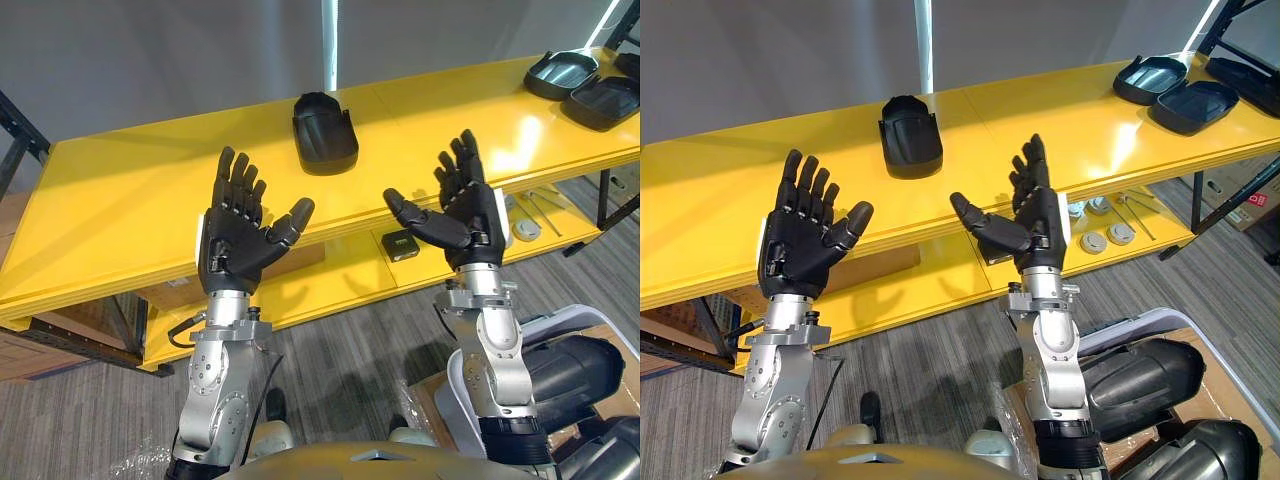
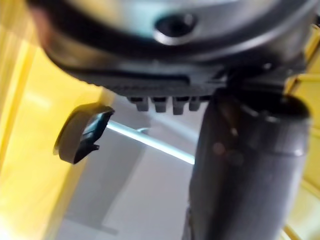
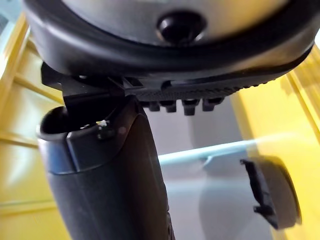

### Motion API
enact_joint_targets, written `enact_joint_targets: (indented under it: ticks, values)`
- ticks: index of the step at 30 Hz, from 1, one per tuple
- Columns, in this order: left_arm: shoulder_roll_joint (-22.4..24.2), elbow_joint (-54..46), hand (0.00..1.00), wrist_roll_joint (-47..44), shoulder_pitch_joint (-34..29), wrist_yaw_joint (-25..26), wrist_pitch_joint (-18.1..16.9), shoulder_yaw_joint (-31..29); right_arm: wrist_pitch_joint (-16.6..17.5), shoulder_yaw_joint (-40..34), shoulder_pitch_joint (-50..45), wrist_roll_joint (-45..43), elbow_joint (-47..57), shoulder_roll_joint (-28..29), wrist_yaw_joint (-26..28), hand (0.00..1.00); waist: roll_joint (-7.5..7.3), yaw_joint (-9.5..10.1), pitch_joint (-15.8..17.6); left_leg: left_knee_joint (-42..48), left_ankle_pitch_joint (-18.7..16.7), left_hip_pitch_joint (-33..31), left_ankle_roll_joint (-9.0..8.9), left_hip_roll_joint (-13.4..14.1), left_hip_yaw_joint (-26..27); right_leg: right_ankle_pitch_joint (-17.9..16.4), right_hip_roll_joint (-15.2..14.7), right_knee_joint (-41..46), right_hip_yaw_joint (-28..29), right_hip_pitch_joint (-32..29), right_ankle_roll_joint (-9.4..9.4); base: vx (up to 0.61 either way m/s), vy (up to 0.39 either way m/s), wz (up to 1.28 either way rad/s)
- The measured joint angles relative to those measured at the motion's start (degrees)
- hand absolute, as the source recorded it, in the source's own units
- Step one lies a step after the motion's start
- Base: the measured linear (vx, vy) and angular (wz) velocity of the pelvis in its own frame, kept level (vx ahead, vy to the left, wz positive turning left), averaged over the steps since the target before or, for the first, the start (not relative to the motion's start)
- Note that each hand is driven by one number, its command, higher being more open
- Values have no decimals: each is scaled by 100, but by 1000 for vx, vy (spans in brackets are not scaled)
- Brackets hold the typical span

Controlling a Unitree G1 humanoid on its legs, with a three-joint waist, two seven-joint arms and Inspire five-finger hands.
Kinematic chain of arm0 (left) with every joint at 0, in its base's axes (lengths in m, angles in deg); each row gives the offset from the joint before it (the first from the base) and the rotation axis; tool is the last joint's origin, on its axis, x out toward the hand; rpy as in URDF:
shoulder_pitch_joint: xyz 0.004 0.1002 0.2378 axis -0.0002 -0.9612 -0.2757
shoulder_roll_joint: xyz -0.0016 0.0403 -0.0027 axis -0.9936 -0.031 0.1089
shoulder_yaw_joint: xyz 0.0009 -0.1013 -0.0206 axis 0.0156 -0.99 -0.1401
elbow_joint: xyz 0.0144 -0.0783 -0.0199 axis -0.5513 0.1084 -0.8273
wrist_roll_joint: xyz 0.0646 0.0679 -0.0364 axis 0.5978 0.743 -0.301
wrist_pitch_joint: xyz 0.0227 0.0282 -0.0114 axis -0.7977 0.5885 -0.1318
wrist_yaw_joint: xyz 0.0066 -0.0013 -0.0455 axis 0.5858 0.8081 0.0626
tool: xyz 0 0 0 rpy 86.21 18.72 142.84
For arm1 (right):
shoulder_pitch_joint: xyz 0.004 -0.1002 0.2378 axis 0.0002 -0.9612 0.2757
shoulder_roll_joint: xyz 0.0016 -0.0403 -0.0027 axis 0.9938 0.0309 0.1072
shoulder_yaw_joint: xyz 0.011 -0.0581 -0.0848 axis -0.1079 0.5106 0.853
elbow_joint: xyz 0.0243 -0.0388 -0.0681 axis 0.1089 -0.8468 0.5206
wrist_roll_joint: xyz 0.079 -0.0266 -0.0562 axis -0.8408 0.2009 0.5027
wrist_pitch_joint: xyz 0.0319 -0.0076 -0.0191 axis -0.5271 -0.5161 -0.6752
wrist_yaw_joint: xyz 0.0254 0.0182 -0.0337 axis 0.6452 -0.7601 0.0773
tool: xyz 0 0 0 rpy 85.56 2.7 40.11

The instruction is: Walk over and take three plastic housings, then place them on the shelf

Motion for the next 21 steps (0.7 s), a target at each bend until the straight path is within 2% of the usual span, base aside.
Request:
enact_joint_targets:
  ticks: [4, 8, 13, 21]
  values:
    - [9, 0, 100, -1, -2, -5, 170, 33, -32, 737, 448, -110, -425, 2, 225, 100, -1, 21, -47, 0, 14, 12, 9, -1, -38, 1, 1, 3, -35, 32, 0, -19, -13, 4]
    - [110, 0, 100, 0, -3, -14, 339, 115, -219, 1416, 1067, -95, -1101, 154, 314, 100, -2, 162, -131, -1, 31, 2, -5, -27, -260, -20, 1, 0, -259, 144, -22, -32, -22, 25]
    - [118, 0, 100, -2, -108, -5, 356, 123, -406, 1592, 1680, -83, -1651, 313, 230, 100, 16, 398, -134, -1, 53, -159, -11, -66, -540, -59, 6, -6, -526, 181, -70, -52, -22, 28]
    - [129, 0, 100, -25, -368, 30, 353, 242, -480, 1510, 2415, 370, -2451, 436, -382, 100, 69, 546, -109, 1, 160, -398, -61, -106, -885, -102, 38, 6, -867, 189, -71, -21, -22, 23]
